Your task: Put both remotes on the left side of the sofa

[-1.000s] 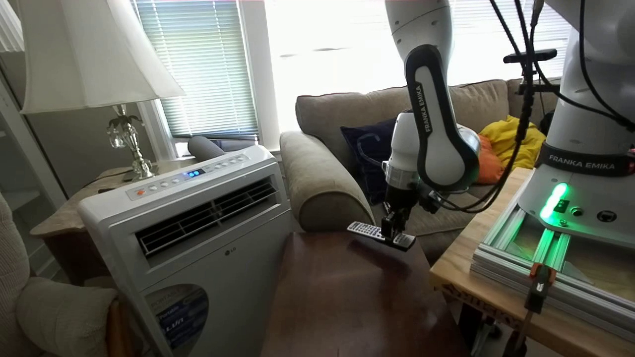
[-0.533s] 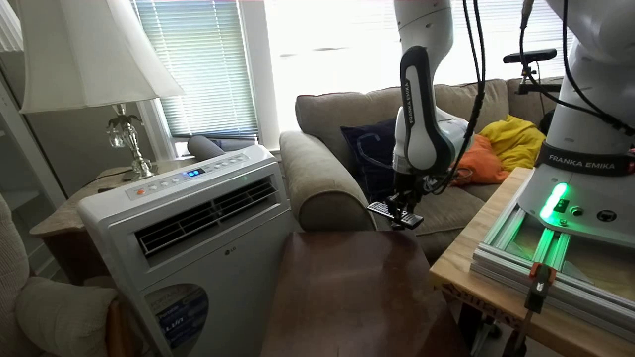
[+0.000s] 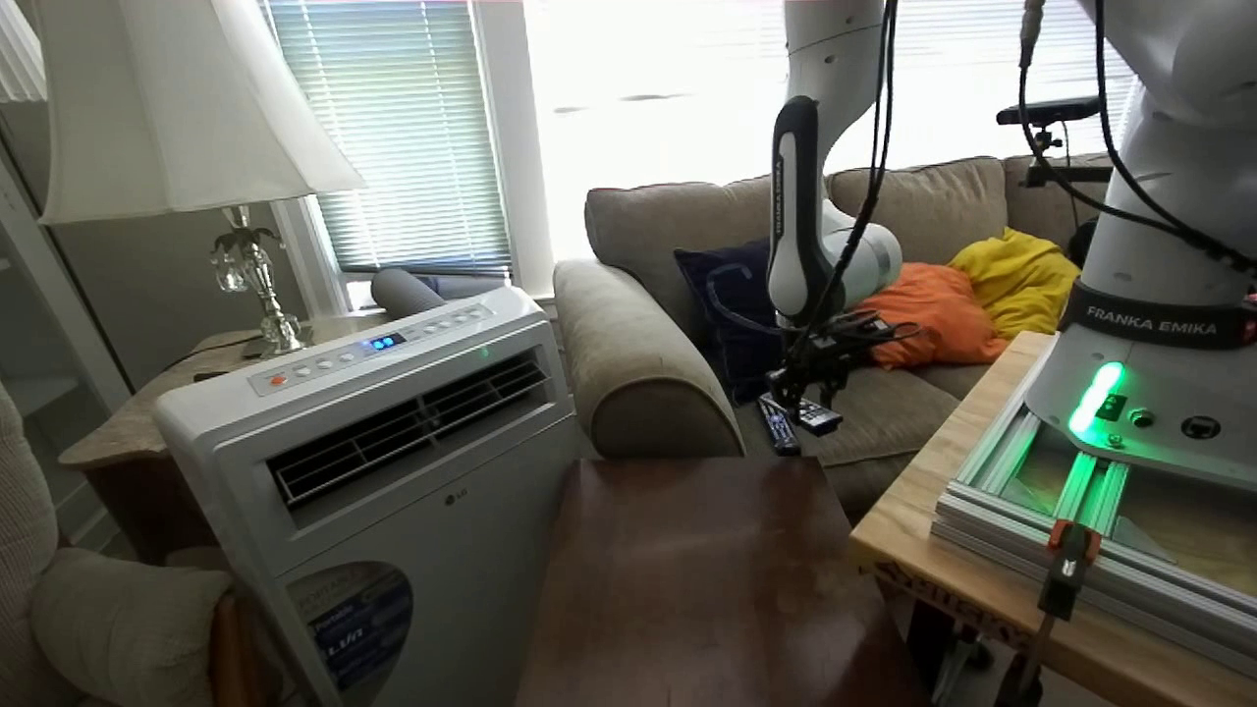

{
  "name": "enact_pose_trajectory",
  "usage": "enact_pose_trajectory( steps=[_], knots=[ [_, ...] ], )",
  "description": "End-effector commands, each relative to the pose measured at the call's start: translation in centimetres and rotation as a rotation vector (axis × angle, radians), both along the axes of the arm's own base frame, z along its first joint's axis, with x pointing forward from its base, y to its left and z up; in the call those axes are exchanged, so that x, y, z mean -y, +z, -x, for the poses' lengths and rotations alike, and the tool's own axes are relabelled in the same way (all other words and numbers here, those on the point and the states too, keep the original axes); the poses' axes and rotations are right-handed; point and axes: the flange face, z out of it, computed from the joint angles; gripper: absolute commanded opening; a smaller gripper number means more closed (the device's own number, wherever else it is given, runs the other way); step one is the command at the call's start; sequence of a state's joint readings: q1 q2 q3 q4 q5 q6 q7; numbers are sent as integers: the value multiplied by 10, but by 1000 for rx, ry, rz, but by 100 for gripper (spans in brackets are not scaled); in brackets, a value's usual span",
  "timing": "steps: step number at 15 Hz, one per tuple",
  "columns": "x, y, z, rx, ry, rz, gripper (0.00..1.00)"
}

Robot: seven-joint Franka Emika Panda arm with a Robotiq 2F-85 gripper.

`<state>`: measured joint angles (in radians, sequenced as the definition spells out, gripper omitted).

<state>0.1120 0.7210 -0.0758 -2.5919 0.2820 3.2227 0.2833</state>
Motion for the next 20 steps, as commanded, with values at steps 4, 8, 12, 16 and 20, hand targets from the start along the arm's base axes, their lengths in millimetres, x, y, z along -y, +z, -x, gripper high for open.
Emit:
enact_pose_trajectory(
  steps=[4, 8, 12, 16, 20],
  knots=[
    [54, -40, -64, 82, -290, -72, 31],
    [91, -62, -76, 85, -454, 4, 31],
    [122, -77, -81, 34, -653, 43, 31],
    [151, -92, -85, -42, -812, 63, 31],
    [172, -97, -98, -21, -722, 65, 31]
  ],
)
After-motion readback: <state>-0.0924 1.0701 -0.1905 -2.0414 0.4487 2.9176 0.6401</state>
